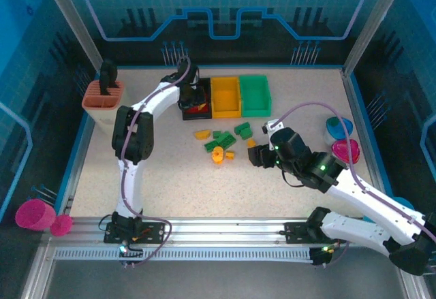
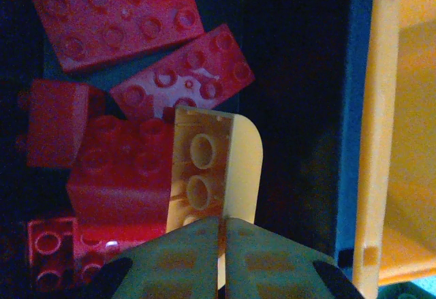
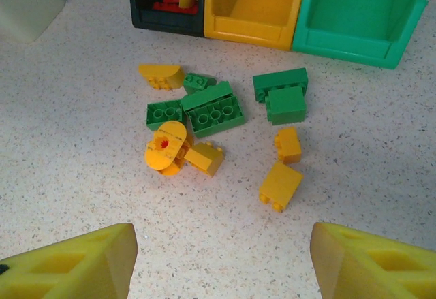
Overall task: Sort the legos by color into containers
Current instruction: Pick up the lego from the container.
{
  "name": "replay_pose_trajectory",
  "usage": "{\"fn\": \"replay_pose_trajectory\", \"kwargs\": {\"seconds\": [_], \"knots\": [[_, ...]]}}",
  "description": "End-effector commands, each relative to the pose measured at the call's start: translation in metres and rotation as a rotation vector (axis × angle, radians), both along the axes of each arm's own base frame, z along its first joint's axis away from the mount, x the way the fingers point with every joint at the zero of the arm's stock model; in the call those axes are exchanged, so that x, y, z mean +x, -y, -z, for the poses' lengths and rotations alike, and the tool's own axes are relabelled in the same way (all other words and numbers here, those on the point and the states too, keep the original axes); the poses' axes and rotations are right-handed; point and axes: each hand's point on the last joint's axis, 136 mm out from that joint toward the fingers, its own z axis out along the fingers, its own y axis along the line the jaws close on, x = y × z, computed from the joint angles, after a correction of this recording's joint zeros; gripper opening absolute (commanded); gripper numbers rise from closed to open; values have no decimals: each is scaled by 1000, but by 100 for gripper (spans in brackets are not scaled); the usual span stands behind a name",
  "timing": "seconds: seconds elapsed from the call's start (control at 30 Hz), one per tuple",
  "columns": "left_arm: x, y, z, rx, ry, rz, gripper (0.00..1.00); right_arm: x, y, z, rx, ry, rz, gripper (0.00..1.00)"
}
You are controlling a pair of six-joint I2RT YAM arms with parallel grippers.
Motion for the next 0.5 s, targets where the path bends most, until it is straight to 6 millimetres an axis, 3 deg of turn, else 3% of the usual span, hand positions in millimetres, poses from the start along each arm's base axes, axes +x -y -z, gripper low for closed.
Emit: {"fn": "replay_pose_trajectory", "kwargs": {"seconds": [0.0,0.47], "knots": [[-5,-3,-31,-40,35,5,9,-1,5,7,9,-12,19,69],[-6,26,-97,-251,150,44,8,-2,7,9,14,-10,27,69]]}}
